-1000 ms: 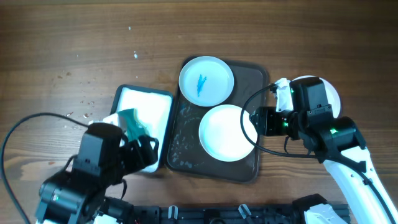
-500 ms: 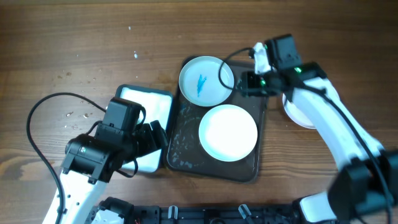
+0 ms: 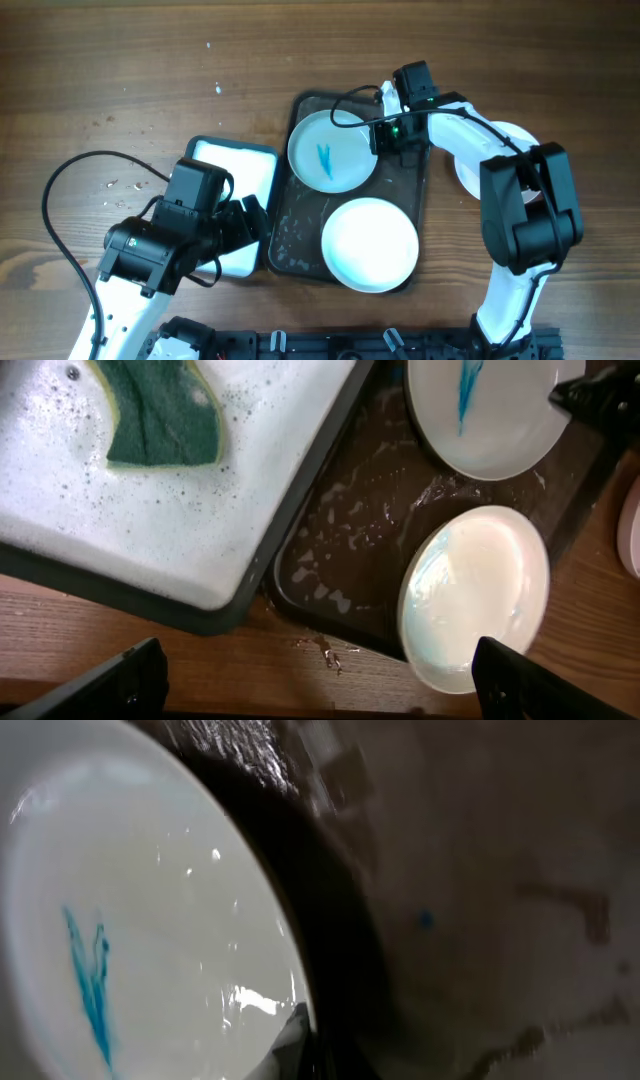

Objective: Clean dirty plates on tray and stack at the side
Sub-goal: 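Grip the rim of the blue-stained plate at the tray's top with the right gripper, then pick up the sponge from the basin with the left gripper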

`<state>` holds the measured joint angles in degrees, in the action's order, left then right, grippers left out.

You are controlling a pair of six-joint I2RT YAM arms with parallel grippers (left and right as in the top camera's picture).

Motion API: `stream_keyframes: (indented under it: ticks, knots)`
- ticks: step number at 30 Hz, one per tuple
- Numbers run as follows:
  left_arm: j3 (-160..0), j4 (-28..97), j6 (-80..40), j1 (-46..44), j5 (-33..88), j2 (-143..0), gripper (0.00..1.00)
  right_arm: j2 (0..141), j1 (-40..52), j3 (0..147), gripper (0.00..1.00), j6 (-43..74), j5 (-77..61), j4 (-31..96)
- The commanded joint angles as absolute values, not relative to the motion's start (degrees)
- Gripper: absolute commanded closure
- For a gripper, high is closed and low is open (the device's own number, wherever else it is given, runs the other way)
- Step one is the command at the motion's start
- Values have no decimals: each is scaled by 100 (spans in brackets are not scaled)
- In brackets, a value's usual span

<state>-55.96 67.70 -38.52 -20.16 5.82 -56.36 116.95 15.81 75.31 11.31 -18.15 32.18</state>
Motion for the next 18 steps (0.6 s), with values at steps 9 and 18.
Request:
stream_keyframes:
  ticks: [9,18]
  knots:
    - [-5581,6648,-5319,-1876,-598,-6855,4,10565,1623,7564,96,2615,-169,4700]
    - [-5581,6198,-4442,-926,-617,-8326,8,10934,1621,7564,96,2392,-193,4375]
